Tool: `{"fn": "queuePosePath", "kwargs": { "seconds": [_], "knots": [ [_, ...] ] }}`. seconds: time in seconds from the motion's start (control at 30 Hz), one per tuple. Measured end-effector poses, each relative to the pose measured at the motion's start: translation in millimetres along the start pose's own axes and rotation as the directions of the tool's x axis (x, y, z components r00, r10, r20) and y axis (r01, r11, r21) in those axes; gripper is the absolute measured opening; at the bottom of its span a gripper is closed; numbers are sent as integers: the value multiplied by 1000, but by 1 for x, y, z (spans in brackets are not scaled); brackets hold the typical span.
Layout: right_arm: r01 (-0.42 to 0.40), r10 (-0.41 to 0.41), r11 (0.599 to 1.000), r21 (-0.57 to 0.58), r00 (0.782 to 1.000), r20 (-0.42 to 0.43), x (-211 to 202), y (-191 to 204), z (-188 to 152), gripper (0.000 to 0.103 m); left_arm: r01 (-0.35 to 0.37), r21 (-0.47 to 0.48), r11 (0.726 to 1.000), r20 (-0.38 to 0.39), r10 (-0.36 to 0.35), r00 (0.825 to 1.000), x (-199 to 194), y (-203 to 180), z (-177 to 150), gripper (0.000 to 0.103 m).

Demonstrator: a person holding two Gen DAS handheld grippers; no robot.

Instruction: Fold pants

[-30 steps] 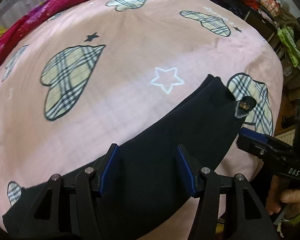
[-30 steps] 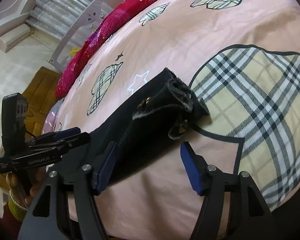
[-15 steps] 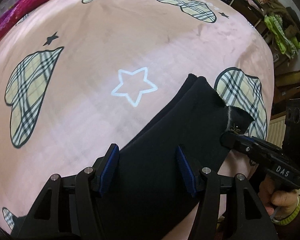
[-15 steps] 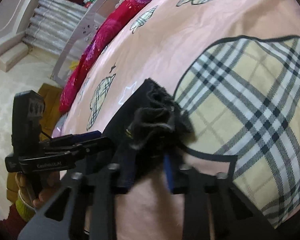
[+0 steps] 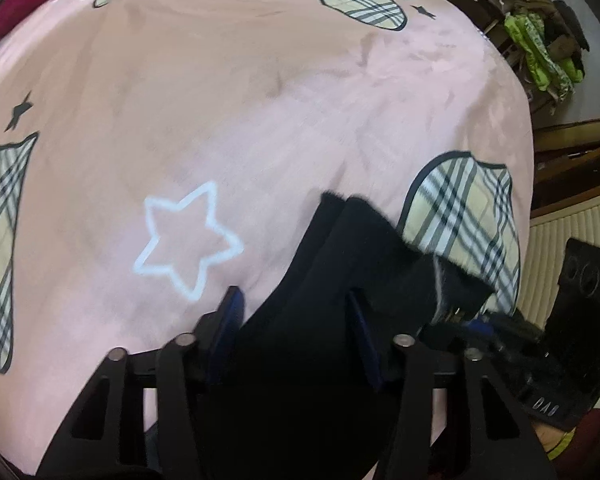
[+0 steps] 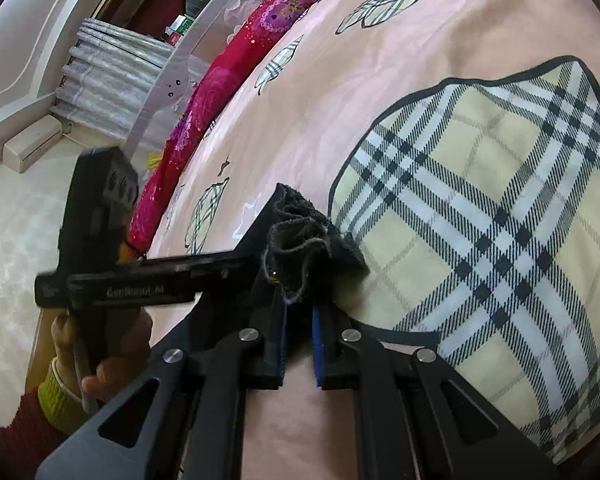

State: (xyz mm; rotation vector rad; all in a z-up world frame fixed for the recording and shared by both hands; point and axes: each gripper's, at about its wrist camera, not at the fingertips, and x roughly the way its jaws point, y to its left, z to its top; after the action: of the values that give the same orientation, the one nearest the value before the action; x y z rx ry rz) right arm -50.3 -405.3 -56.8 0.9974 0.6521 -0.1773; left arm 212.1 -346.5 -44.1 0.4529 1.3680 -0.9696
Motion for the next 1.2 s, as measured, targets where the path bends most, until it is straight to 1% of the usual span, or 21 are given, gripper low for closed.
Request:
{"fn": "queuePosePath", "kwargs": {
  "seconds": [0.03, 0.07, 0.13, 0.27, 0.37, 0.47, 0.63, 0.87, 1.03, 1.2],
  "knots": [
    [-2, 2, 1000, 1, 1000, -2, 0, -1, -1, 11, 7, 11, 1000, 4, -7, 1000, 2, -2, 3, 41],
    [-5, 5, 1000, 5, 1000, -4, 1, -2, -1, 11, 11, 19, 1000, 7, -11, 1000, 3, -4, 3, 30],
    [-13, 13, 1000, 8, 1000, -10, 1, -4, -1, 11, 36, 37, 999, 18, -36, 999, 3, -10, 2, 18],
    [-10, 10, 1000, -7, 1000, -17, 4, 0, 3, 11, 4, 62, 998, 53, -7, 999, -1, -20, -1, 11],
    [-20, 19, 1000, -23, 1000, -22, 2, 6, 4, 11, 13, 49, 999, 82, -17, 996, -13, -19, -7, 10],
    [-37, 36, 997, -64, 999, -20, -3, 17, 5, 11, 10, 44, 999, 120, -16, 993, -28, -19, -16, 10],
    [-77, 76, 989, -127, 997, -14, -12, 42, 5, 11, -17, 23, 1000, 183, 12, 983, -60, -18, -32, 10],
    [-126, 123, 972, -199, 992, -28, -16, 77, -1, 11, -54, -13, 998, 253, 55, 966, -104, -9, -67, 10],
    [-179, 167, 948, -263, 984, -68, -15, 106, -11, 11, -47, -57, 997, 298, 62, 953, -132, 7, -99, 10],
    [-246, 213, 915, -320, 968, -134, -3, 134, -25, 11, -32, -120, 992, 335, 71, 939, -157, 27, -134, 10]
  ]
}}
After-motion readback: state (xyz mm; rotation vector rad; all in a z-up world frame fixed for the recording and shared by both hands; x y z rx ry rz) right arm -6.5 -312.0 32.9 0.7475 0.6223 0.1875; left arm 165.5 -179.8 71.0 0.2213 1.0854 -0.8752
